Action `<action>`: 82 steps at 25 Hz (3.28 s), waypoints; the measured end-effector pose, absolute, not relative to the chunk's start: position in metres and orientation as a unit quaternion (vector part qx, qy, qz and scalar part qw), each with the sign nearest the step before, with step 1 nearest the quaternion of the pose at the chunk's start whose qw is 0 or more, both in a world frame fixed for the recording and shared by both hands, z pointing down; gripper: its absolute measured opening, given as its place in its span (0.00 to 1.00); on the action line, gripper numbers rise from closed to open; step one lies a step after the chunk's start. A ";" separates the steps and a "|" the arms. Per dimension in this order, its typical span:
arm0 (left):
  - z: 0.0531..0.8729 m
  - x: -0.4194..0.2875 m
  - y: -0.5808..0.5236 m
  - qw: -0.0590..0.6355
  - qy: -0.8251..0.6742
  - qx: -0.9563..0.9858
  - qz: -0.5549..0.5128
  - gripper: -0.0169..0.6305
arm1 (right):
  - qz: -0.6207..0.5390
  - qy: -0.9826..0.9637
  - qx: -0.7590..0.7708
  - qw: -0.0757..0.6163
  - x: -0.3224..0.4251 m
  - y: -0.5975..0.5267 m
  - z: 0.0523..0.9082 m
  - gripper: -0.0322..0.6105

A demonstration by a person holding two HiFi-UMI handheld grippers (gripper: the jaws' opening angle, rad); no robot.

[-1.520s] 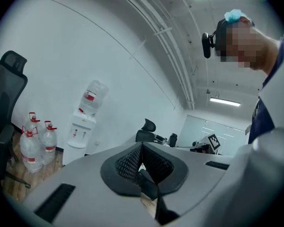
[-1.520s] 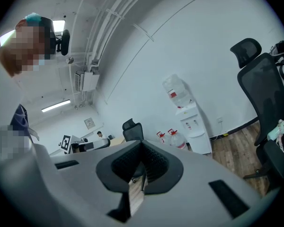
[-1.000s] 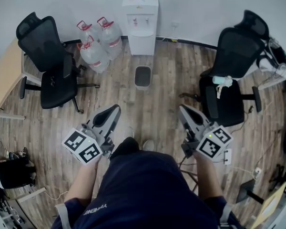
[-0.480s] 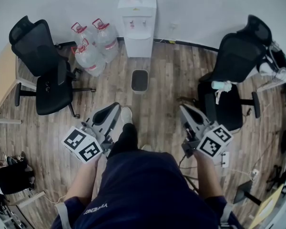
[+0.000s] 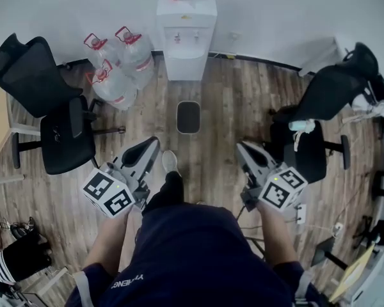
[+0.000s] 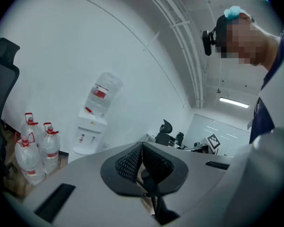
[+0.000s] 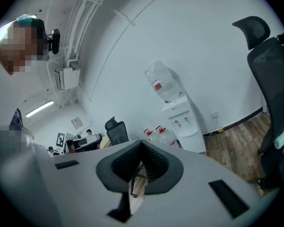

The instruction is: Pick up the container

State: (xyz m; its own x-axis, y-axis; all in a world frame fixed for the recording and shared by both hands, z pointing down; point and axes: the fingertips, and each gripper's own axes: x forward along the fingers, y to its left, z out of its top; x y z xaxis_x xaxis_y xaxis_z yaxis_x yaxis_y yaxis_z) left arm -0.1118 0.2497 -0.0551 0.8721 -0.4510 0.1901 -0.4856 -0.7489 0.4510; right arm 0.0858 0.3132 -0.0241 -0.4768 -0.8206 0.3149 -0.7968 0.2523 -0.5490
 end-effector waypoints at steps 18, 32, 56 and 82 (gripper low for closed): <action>-0.011 -0.144 0.077 0.275 -0.207 0.937 0.065 0.07 | -0.343 0.776 -0.527 -0.045 0.028 0.143 -0.005 0.07; 0.042 -0.095 0.029 0.305 -0.209 0.924 0.093 0.07 | -0.364 0.787 -0.494 -0.066 0.064 0.075 0.037 0.07; 0.467 -0.051 0.037 0.452 -0.256 0.813 0.264 0.07 | -0.540 0.700 -0.361 -0.296 0.113 0.039 0.483 0.08; 0.828 -0.034 0.056 0.478 -0.206 0.756 0.397 0.37 | -0.620 0.583 -0.402 -0.338 0.121 0.090 0.823 0.39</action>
